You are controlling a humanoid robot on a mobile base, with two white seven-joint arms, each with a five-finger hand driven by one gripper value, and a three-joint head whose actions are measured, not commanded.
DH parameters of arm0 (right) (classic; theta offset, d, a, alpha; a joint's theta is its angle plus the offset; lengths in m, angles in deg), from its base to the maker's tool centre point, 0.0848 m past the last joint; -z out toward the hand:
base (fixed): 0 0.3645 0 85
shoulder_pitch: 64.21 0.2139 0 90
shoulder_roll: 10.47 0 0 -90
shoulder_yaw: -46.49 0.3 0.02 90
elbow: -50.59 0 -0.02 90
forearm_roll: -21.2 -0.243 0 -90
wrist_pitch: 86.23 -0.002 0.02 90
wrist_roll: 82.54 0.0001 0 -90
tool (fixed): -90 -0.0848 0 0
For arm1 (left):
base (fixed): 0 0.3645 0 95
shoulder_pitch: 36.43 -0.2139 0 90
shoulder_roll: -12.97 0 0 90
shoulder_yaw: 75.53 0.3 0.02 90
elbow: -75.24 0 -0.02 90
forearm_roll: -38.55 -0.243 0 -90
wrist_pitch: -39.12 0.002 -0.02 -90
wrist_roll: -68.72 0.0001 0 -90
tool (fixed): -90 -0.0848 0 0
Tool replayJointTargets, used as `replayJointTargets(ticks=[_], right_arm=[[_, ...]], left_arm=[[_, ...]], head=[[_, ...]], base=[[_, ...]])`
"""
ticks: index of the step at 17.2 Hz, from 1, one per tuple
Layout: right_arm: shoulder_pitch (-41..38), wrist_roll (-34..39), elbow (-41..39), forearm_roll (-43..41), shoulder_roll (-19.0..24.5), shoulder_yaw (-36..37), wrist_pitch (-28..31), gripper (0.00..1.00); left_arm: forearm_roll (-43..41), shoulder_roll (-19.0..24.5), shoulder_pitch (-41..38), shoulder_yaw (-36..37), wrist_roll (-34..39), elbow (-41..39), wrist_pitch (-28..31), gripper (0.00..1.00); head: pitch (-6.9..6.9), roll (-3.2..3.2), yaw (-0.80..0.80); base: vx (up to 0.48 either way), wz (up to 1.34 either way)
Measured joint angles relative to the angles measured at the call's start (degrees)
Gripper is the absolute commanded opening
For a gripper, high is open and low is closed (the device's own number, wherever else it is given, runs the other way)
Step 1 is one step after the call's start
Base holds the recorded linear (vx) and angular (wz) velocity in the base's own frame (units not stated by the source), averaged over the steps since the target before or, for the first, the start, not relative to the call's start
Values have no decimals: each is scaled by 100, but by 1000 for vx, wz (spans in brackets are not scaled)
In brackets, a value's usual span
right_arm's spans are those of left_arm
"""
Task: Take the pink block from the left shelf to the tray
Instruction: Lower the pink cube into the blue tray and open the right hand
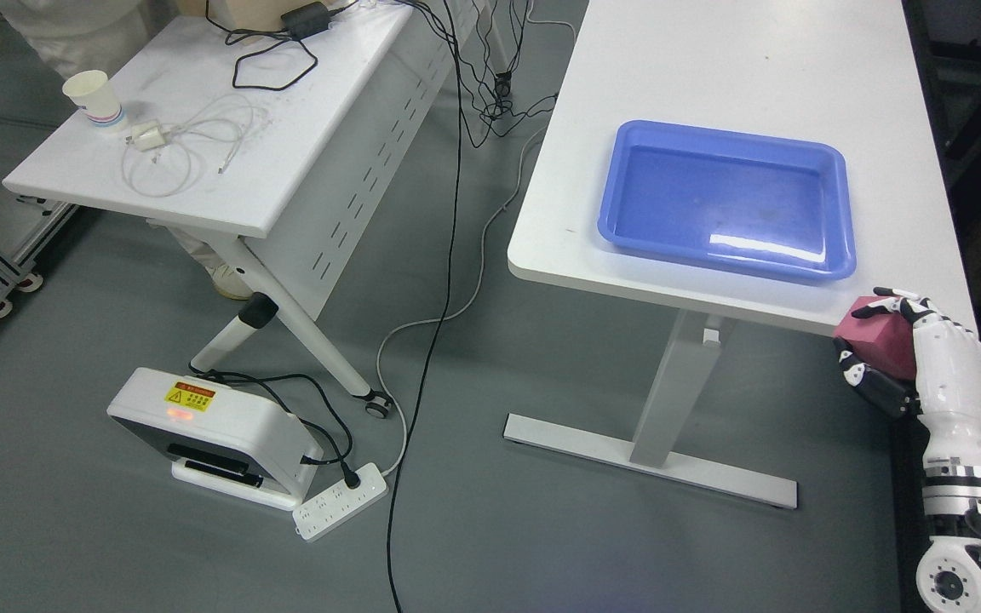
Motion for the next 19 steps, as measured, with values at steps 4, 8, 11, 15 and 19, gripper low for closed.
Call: replayJointTargets(ticks=[4, 8, 11, 15, 19], right_arm=[[22, 40, -12, -5, 11, -102, 0, 13], [40, 78, -23, -6, 45, -239, -2, 17], [53, 123, -28, -5, 81, -324, -5, 35], [42, 368, -32, -6, 202, -406, 37, 60], [15, 445, -34, -118, 272, -443, 74, 83]], left_arm=[[0, 0, 0, 0, 0, 0, 0, 100], [0, 0, 0, 0, 0, 0, 0, 100], [0, 0, 0, 0, 0, 0, 0, 100], [0, 0, 0, 0, 0, 0, 0, 100], [0, 0, 0, 0, 0, 0, 0, 100]], head=[[0, 0, 0], [0, 0, 0], [0, 0, 0], [0, 0, 0], [0, 0, 0]], base=[[295, 199], [274, 115], [217, 21], [115, -19], [36, 0]])
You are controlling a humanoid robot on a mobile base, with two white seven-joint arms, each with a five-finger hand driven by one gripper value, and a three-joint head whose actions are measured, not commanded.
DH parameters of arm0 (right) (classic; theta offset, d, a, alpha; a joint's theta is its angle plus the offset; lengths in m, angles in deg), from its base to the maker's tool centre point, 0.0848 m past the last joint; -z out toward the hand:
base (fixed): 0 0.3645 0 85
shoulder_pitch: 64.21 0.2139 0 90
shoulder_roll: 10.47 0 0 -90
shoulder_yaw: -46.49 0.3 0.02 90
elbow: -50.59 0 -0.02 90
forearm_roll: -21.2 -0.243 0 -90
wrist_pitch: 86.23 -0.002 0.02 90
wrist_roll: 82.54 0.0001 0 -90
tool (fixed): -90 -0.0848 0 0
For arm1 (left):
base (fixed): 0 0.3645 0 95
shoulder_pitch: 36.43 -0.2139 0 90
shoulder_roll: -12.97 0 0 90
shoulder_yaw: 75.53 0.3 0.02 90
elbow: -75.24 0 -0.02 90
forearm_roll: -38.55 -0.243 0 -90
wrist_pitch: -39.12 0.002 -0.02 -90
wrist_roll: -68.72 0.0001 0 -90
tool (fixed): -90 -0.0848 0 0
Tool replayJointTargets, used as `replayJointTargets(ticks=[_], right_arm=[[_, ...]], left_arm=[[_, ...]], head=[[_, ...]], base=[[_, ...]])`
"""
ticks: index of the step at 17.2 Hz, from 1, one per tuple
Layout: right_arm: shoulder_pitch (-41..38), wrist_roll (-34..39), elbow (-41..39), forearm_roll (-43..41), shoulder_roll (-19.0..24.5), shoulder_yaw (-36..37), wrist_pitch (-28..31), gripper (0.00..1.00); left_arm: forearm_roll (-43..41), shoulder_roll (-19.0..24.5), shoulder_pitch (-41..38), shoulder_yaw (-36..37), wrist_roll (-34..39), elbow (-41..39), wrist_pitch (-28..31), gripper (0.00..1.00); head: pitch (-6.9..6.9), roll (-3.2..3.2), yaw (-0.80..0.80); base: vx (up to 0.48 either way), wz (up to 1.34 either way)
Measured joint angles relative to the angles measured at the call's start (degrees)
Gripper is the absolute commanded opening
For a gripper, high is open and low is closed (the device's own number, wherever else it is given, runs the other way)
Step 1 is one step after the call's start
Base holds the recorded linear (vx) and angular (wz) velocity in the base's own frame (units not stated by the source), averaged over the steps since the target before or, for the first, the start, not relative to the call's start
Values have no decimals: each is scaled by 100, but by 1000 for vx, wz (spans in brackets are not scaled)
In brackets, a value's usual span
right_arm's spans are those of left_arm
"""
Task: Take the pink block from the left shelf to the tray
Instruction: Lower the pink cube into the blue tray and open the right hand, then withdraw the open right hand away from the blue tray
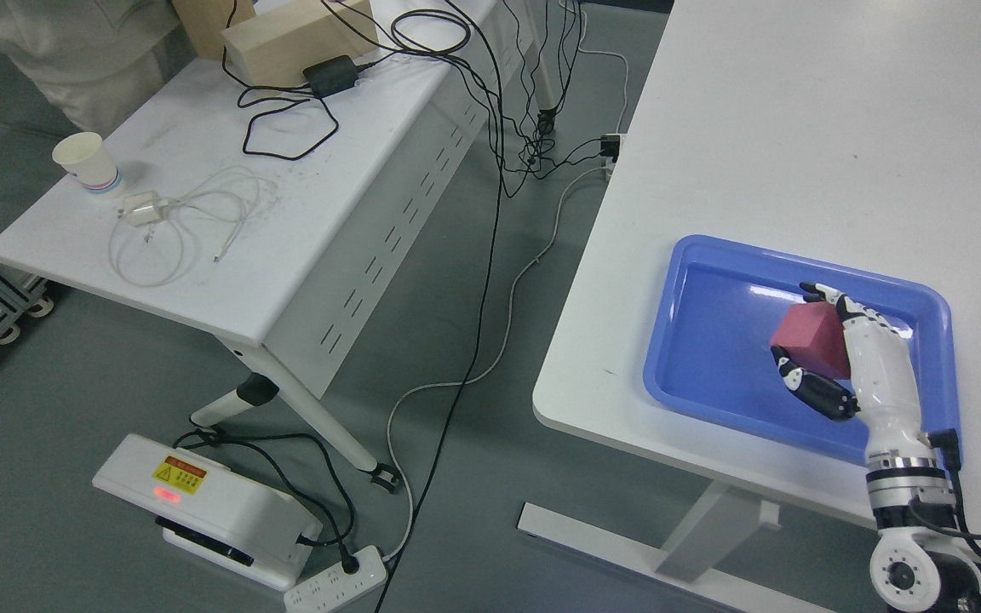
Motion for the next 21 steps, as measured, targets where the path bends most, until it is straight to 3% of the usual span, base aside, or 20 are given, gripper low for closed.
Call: replayJointTargets(ticks=[4, 9, 21], right_arm=[[-22, 171, -3, -380, 52, -19, 237, 99], [25, 506, -5, -1071, 85, 56, 494, 99], [85, 342, -2, -3043, 120, 590, 572, 100]], left_arm=[[0, 0, 0, 0, 0, 0, 0, 100], [0, 0, 0, 0, 0, 0, 0, 100], [0, 0, -2, 0, 0, 0, 0, 100]], head=[[0, 0, 0], [0, 0, 0], [0, 0, 0]], base=[[5, 3], [-17, -10], [-123, -62]])
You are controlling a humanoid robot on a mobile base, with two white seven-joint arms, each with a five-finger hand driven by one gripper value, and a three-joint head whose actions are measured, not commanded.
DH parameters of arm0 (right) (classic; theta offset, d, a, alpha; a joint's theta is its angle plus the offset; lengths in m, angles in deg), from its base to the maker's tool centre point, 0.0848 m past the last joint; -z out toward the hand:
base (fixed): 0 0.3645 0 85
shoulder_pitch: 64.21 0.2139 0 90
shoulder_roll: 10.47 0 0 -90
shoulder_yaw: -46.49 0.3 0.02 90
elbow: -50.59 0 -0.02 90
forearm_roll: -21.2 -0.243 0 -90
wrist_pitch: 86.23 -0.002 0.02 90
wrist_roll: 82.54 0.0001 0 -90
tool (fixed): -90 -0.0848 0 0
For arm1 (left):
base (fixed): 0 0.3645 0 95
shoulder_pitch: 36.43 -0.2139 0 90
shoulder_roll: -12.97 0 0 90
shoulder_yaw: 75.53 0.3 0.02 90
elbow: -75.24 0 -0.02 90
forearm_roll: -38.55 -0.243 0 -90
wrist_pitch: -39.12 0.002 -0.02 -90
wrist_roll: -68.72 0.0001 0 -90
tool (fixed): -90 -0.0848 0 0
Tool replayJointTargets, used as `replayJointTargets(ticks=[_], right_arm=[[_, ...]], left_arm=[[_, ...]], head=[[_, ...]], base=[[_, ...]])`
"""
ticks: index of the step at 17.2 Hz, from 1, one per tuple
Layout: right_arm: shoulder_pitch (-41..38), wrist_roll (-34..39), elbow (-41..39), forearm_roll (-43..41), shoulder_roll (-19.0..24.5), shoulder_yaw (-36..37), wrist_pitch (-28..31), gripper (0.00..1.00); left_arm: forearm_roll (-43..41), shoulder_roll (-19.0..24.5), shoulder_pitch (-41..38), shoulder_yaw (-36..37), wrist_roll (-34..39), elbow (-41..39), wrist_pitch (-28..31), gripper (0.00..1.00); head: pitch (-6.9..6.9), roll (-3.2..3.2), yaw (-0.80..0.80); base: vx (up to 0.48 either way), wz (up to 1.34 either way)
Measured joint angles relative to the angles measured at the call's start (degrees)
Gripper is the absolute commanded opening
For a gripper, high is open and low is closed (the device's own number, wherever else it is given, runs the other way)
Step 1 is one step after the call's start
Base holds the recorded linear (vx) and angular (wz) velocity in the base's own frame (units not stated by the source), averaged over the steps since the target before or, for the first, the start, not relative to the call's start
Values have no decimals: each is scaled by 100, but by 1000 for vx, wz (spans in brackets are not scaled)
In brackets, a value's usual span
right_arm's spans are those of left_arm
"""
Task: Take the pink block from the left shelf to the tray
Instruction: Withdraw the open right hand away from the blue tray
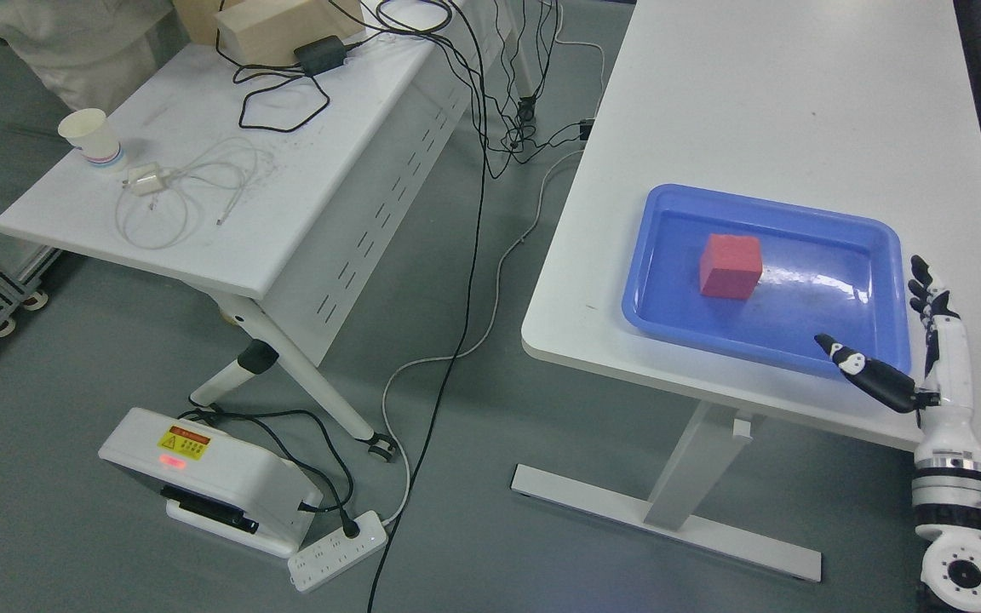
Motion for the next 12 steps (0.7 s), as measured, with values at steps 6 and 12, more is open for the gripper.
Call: replayJointTargets(ticks=[6, 12], right_arm=[[-87, 9, 2, -484, 7, 109, 126, 100], [-140, 41, 3, -707, 10, 19, 366, 100]], left_arm=[[0, 0, 2, 0, 0, 0, 0, 100], [0, 0, 1, 0, 0, 0, 0, 100]], head=[[0, 0, 0], [0, 0, 0]], base=[[-152, -313], [-181, -58]])
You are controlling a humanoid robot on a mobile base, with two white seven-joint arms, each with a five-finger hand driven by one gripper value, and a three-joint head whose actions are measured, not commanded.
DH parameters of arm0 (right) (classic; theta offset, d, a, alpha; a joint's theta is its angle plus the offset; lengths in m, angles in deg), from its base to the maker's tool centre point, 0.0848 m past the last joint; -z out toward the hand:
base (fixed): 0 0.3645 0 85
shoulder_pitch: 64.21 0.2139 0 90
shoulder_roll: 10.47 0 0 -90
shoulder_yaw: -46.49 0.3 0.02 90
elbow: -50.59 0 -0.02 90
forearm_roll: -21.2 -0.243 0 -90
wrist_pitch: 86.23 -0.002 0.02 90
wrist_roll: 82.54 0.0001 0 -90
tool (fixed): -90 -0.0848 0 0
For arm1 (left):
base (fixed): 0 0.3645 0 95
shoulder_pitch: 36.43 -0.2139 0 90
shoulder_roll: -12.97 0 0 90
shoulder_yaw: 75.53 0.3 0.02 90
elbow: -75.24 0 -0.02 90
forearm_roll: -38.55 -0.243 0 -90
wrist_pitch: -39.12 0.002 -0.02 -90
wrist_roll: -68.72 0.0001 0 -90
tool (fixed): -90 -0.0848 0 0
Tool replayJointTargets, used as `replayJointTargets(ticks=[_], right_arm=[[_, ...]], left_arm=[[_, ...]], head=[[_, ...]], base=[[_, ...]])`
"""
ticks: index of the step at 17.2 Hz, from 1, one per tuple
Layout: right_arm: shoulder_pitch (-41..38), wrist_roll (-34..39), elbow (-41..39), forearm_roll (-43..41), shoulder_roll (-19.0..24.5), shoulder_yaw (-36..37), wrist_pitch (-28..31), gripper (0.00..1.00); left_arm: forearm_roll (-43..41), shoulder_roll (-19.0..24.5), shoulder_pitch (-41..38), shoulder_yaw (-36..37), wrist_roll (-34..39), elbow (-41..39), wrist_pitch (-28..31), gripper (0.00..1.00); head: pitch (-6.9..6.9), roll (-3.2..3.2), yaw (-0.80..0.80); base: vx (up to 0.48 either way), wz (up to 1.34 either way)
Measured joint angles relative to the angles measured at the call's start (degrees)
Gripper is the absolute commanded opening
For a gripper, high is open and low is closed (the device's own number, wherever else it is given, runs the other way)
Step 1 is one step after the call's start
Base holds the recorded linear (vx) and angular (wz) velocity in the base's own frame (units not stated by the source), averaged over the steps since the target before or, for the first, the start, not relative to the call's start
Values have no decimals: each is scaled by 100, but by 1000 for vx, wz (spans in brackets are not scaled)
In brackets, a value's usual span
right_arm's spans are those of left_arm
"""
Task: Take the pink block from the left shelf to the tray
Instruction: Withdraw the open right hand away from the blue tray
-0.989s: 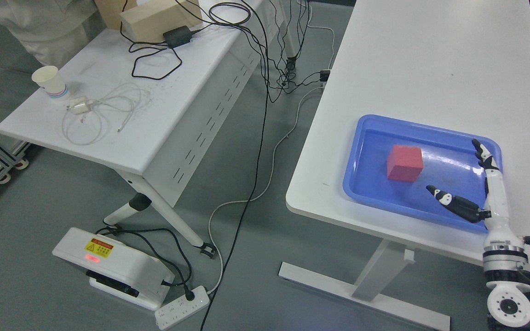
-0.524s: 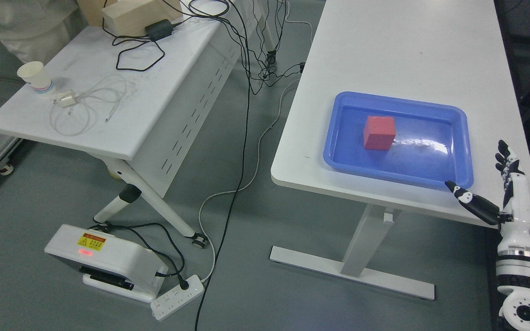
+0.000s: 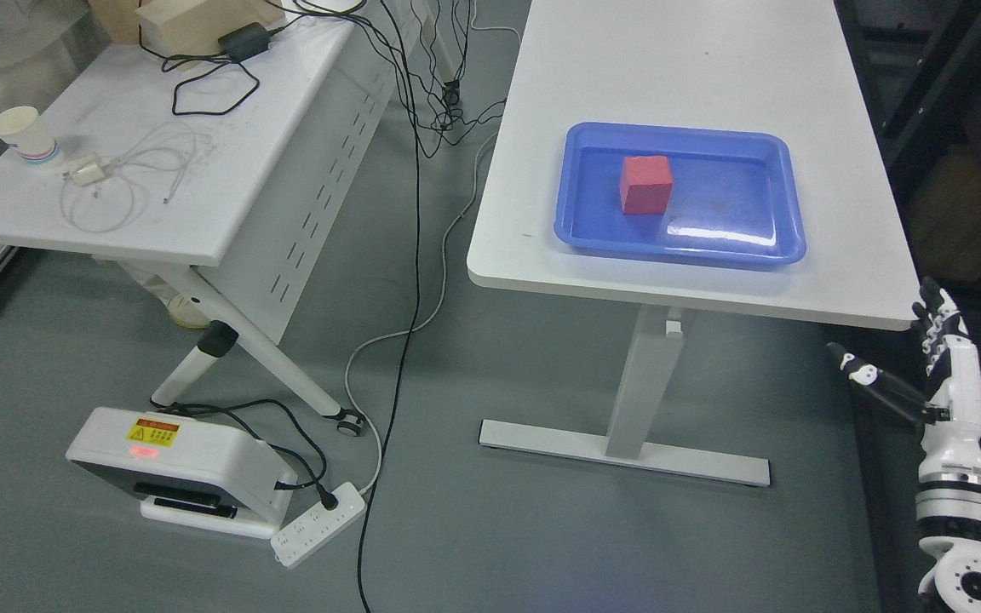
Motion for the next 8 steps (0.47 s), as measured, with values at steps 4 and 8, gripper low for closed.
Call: replayJointTargets(ticks=[4, 8], right_arm=[[-26, -52, 0, -52, 1, -67, 4, 100], [-39, -65, 1, -75, 2, -113, 12, 100]], left_arm=[[0, 0, 0, 0, 0, 0, 0, 100], [0, 0, 0, 0, 0, 0, 0, 100]], head=[[0, 0, 0], [0, 0, 0]], base=[[-154, -11], [-119, 0]])
